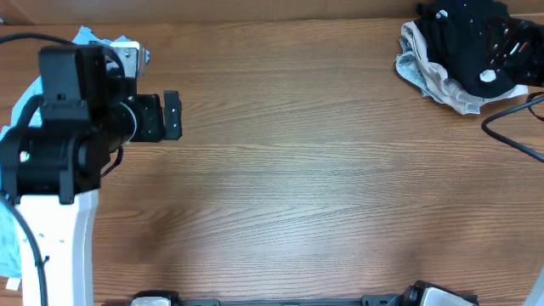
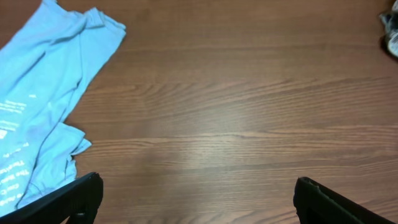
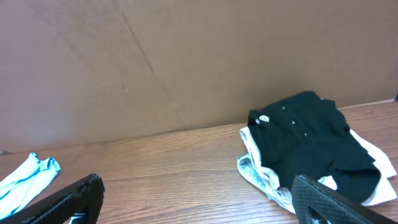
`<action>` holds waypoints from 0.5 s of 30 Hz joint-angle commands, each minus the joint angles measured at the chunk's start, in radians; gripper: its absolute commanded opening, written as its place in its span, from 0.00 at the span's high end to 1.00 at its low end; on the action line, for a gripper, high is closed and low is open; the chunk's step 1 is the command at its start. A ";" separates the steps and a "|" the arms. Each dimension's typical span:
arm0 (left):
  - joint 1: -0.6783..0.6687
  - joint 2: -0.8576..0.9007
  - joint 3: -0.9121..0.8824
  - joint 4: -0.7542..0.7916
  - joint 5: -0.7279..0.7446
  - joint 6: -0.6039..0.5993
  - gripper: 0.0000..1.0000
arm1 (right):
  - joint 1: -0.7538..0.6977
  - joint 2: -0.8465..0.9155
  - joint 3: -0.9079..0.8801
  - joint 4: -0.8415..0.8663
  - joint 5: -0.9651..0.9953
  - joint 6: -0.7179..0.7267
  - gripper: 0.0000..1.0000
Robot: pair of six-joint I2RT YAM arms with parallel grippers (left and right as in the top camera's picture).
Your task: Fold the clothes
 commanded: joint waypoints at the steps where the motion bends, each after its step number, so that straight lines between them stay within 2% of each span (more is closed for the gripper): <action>1: 0.000 0.054 0.011 0.001 -0.007 0.013 0.00 | 0.005 -0.009 0.003 0.001 -0.025 -0.001 0.00; 5: 0.000 0.099 0.011 0.002 -0.007 0.013 0.00 | 0.005 -0.006 0.003 0.021 -0.085 0.000 0.00; 12: 0.000 0.176 0.011 0.002 -0.007 0.013 0.00 | 0.005 -0.009 0.003 0.042 -0.314 -0.001 0.00; 15: 0.000 0.209 0.011 0.002 -0.007 0.013 0.00 | 0.005 -0.009 0.003 0.043 -0.298 -0.001 0.00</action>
